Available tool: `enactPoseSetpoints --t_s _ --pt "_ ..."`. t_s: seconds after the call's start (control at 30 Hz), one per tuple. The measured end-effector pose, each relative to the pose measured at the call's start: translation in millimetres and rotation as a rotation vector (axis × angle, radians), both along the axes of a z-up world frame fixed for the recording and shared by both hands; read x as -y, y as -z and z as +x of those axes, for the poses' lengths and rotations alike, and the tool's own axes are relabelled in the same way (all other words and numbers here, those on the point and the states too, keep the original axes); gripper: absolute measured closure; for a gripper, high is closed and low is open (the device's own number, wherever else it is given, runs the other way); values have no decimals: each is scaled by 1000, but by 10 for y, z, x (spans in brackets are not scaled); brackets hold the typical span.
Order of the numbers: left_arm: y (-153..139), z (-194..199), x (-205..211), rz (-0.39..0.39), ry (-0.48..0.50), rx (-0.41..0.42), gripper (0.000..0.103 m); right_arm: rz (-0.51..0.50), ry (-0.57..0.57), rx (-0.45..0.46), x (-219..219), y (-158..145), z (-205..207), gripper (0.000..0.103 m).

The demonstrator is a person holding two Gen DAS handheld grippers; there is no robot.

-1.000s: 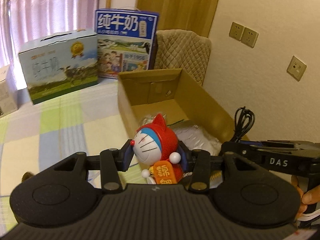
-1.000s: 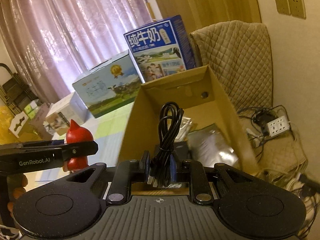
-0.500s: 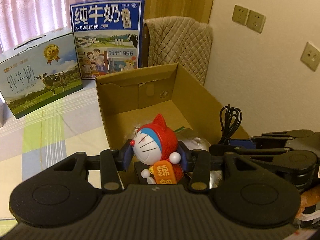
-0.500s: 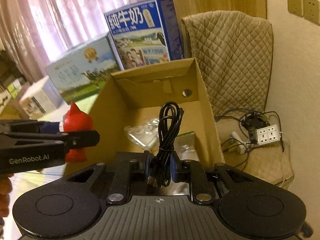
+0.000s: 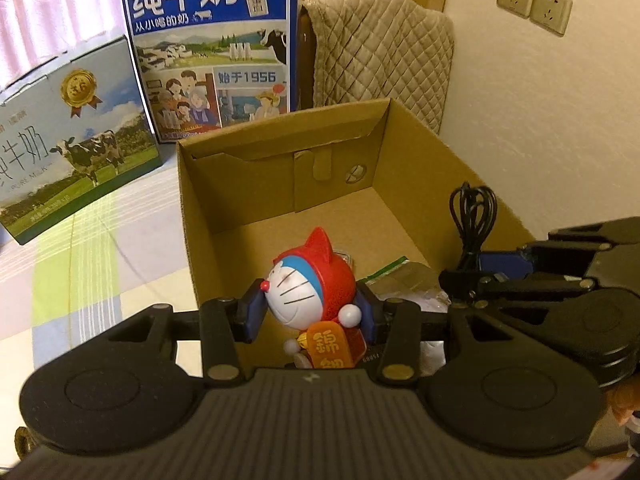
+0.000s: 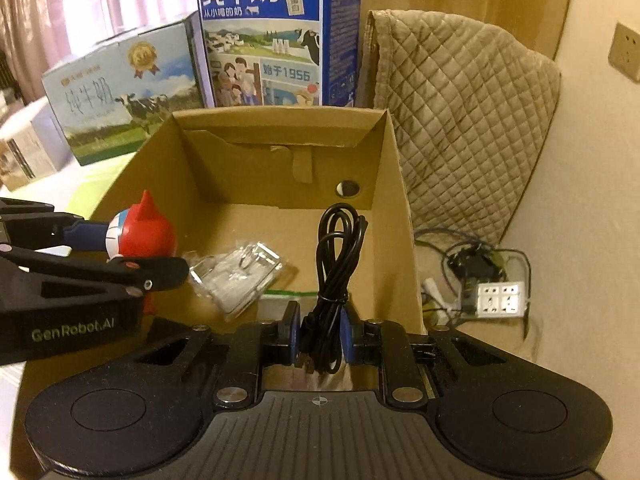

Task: Organize objects
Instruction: 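Open the right tool to drop the cable into the box while the left tool lowers the figure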

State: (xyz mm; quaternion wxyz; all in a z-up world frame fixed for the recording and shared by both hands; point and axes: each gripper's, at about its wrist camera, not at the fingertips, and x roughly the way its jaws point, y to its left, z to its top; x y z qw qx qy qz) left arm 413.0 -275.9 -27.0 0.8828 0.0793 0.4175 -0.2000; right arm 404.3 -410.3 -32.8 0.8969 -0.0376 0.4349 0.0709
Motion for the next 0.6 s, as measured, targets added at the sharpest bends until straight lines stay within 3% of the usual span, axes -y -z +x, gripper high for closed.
enactPoseSetpoints --t_s 0.6 --pt "162 284 110 35 4 -14 62 29 -3 39 54 -14 191 86"
